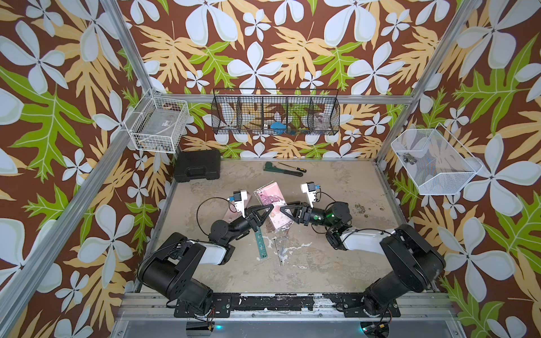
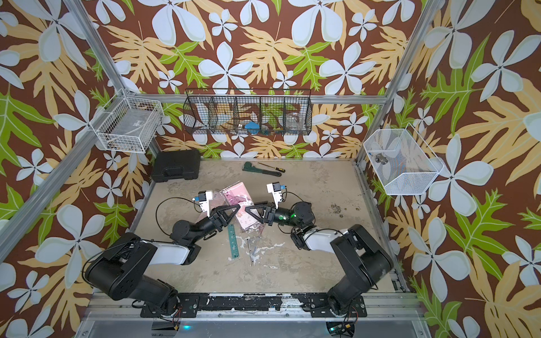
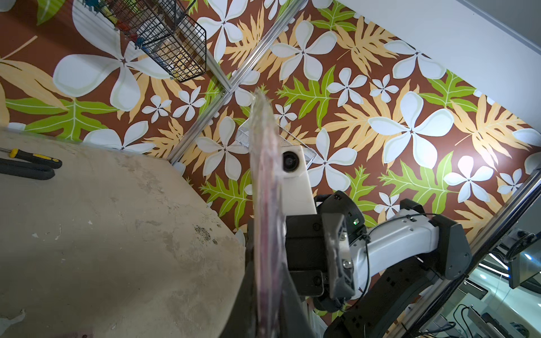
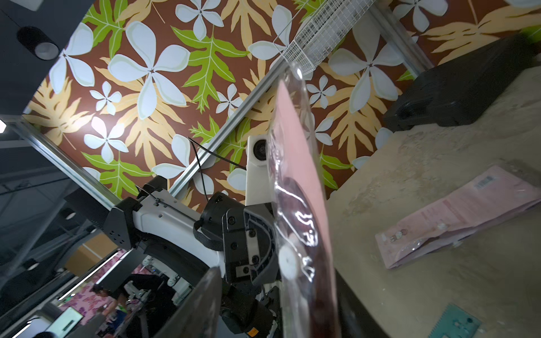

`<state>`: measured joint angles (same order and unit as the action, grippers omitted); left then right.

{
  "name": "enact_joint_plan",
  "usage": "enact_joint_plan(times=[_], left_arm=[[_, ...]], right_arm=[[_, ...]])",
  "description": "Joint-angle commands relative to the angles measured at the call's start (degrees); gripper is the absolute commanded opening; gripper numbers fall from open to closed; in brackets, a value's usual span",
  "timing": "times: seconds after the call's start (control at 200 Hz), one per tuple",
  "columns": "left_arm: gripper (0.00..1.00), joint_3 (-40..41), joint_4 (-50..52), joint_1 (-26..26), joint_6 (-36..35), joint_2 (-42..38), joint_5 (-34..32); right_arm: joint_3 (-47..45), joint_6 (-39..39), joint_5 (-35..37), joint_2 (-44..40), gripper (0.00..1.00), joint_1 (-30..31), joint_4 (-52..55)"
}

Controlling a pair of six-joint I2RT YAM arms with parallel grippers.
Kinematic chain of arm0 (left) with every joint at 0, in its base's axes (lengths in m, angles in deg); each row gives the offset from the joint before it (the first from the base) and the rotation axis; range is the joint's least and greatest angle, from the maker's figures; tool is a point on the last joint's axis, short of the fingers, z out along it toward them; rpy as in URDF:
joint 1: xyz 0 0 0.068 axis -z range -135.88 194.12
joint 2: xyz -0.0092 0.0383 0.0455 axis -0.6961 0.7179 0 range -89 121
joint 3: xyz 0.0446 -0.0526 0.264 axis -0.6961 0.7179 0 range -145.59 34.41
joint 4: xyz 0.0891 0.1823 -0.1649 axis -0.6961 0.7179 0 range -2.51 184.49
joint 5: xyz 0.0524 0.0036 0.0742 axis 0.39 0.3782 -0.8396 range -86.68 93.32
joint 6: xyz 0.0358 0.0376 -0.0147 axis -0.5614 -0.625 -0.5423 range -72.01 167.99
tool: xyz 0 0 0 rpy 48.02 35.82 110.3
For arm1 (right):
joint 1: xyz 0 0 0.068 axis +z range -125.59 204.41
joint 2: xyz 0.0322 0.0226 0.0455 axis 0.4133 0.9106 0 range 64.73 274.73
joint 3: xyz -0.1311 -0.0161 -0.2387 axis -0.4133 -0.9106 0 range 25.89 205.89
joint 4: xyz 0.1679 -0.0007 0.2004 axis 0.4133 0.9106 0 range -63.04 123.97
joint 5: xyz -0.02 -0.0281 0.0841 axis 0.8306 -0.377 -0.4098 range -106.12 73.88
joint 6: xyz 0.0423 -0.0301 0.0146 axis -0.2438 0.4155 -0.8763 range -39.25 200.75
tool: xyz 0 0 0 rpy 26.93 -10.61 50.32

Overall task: Open the ruler set and take out the ruler
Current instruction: Open the ruler set bag.

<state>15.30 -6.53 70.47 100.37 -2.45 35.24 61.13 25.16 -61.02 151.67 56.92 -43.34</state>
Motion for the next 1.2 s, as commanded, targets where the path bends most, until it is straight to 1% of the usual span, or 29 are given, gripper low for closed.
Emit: enact_joint_plan(times=[0.0, 0.06, 0.125, 0.205, 0.28, 0.385, 0.566, 0.691, 0.976, 1.191], left_arm=[[0.0, 0.41, -7.26, 0.09, -1.32, -1.71, -1.04], [0.0, 0.55, -0.68, 0.15, -3.91, -4.53, -2.86], [0.0, -0.03, 9.0, 0.85, -8.89, -8.59, -5.37], [0.0, -1.68, 20.52, 1.5, -13.24, -12.83, -8.31], [0.0, -2.57, 25.24, 1.51, -14.3, -14.79, -8.81], [0.0, -3.85, 31.23, 1.64, -14.89, -16.28, -10.35], [0.0, -5.09, 37.34, 2.31, -17.72, -18.05, -11.86], [0.0, -5.32, 39.66, 2.99, -19.0, -19.15, -12.77], [0.0, -5.92, 40.15, 4.29, -19.7, -18.87, -12.15], [0.0, -6.2, 40.14, 4.59, -20.0, -18.71, -11.47]], right_arm=[[0.14, 19.74, 16.12, -7.89, 0.78, 0.31, 24.66], [0.59, 26.7, 24.83, -12.36, 0.79, 0.82, 33.45], [1.32, 33.09, 34.06, -15.34, 0.78, 2.25, 40.69], [2.32, 38.41, 40.8, -17.11, 0.73, 4.02, 45.86], [2.42, 41.53, 44.28, -17.9, 0.65, 6.54, 47.1], [0.37, 45.73, 50.44, -19.94, 0.63, 11.75, 44.09], [-6.56, 50.36, 52.85, -23.97, 0.6, 16.71, 31.35], [-7.5, 52.67, 53.18, -24.49, 0.59, 18.38, 27.79], [-2.95, 54.1, 53.91, -18.72, 0.56, 19.78, 28.29], [1.49, 54.17, 57.41, -12.91, 0.49, 19.96, 30.34]])
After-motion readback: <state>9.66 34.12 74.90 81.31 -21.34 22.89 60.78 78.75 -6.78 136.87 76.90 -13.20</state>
